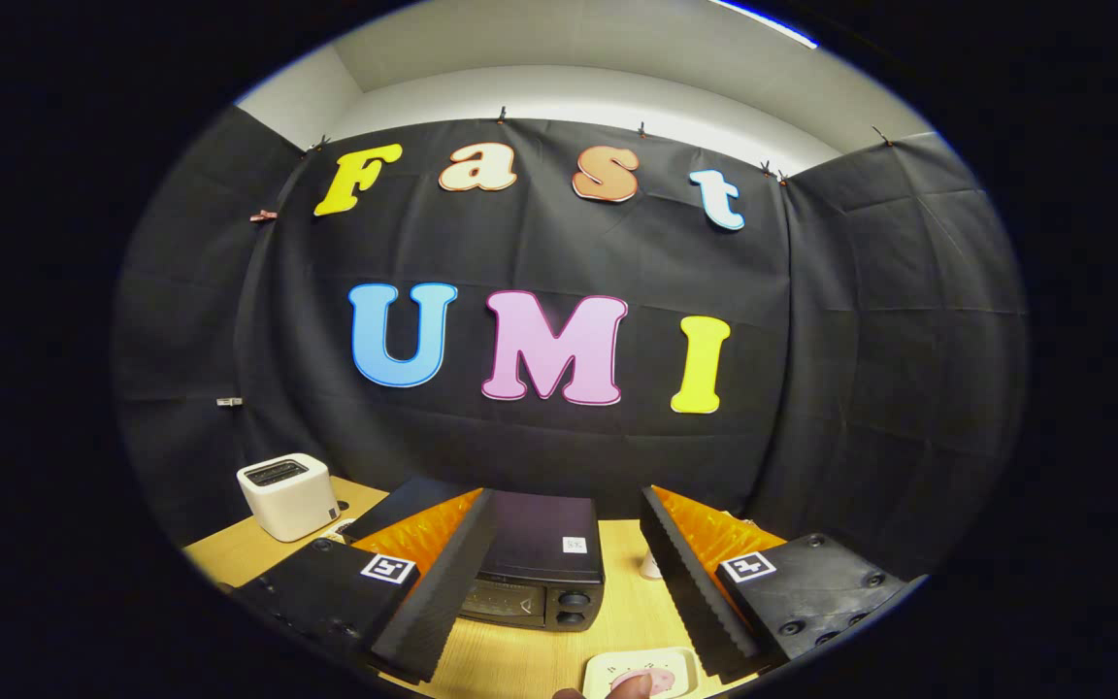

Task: Open the toaster oven, put the food inside, and close the toaster oven door.

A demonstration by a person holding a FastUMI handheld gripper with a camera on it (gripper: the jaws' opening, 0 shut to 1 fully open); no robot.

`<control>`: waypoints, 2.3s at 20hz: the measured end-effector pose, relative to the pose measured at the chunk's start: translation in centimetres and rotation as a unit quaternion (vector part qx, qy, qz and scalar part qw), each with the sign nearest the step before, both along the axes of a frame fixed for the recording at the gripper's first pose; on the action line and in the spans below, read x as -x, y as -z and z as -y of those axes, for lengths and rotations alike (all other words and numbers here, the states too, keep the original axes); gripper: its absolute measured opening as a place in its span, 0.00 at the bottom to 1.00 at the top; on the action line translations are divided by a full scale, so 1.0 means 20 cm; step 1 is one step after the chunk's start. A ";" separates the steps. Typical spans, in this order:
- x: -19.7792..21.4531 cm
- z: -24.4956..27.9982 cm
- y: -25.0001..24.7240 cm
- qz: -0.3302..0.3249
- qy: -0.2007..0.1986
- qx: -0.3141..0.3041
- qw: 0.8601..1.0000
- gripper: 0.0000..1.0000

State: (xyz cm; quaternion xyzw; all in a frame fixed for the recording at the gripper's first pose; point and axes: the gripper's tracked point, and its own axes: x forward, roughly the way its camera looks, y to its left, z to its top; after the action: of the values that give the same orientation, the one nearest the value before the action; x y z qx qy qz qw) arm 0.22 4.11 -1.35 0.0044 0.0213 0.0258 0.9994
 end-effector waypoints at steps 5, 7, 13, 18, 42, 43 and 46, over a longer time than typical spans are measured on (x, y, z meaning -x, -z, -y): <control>-0.06 -0.22 0.05 -0.012 -0.027 -0.014 0.999 0.98; -0.10 -0.33 0.09 -0.021 -0.037 -0.023 0.999 0.98; -0.23 -0.57 0.43 -0.078 -0.039 -0.031 0.996 0.98; -0.31 -0.65 0.68 -0.121 -0.036 -0.020 0.992 0.98; -0.31 -0.72 1.05 -0.222 0.001 -0.041 0.974 0.99; -0.28 -0.71 1.06 -0.227 0.002 -0.046 0.973 0.99; -0.17 -0.73 1.10 -0.245 0.000 -0.049 0.968 0.99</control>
State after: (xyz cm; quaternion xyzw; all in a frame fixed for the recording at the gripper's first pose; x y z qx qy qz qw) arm 3.68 18.64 -23.39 0.0591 0.2645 0.0249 0.9623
